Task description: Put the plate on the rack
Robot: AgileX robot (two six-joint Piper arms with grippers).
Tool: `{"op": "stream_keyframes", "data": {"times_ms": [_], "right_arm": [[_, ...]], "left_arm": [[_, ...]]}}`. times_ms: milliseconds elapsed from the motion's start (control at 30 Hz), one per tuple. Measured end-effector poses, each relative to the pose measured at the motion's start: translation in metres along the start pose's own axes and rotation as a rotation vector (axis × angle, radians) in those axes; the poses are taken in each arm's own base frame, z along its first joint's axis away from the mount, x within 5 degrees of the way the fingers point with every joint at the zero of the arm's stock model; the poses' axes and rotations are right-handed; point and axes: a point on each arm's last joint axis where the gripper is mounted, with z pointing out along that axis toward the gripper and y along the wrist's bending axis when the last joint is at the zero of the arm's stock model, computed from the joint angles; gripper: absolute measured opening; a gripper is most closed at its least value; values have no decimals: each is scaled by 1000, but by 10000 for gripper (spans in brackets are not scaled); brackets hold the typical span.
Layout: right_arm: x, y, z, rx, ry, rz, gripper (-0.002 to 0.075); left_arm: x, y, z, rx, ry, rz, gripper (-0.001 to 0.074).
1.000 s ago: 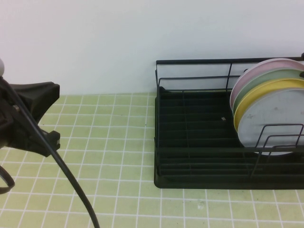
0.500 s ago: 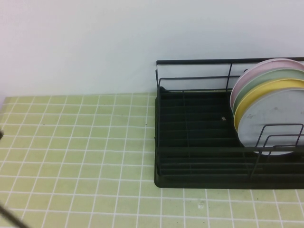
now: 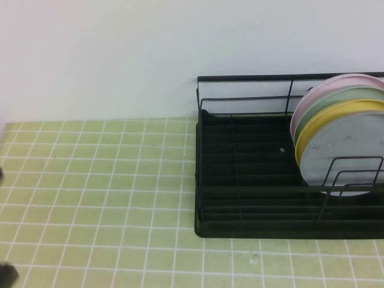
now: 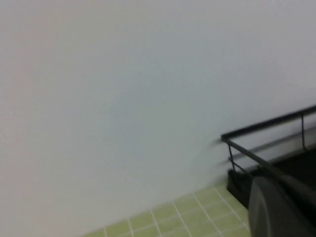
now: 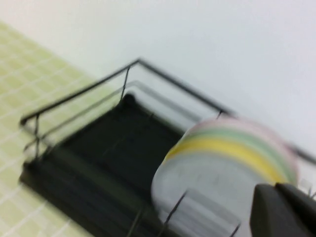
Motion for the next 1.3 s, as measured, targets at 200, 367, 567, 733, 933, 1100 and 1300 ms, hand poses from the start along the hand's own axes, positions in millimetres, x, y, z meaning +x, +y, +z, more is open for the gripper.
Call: {"op": "stream_keyframes", "data": {"times_ms": [200,367,567,733,933,1100,1300], "right_arm": [[61,33,-13,-2,18,30,3],[88,52,-25,4,-26,34,3],[96,61,-31,-31,-27,27,1],[98,64,-31,-65,-2,27,1],[99,65,-31,-74,5,26,1],[99,66,-31,-78,8,26,1],[99,58,-40,78,-74,-52,1]], "left_arm": [[17,-9,-4,97,117,0,-1],[28,-12,-4,118,165,-2,-1],[40,-16,-5,152,224,-4,-1],[45,-18,-7,179,262,-4,-1],[48,-22,-8,216,305,-3,-2],[51,-24,-10,239,330,-4,-1],[53,-25,-11,262,356,-4,-1]]}}
